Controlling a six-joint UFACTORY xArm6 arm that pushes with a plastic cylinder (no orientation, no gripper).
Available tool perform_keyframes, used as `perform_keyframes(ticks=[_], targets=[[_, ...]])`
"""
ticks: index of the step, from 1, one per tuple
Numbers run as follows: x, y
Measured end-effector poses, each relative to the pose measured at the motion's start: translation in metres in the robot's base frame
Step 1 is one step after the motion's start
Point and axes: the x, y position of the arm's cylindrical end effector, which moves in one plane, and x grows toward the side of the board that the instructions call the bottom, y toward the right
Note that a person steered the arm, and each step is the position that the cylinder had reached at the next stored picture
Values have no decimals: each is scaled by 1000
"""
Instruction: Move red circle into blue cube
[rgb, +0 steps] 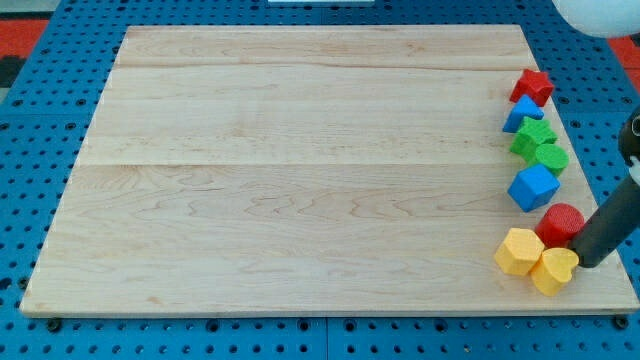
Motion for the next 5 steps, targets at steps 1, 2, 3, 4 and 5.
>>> perform_keyframes(ticks=[1, 2, 3, 4, 5], targets=[[-4, 0], [-7, 0], [-7, 0], [-13, -6], [-19, -13]])
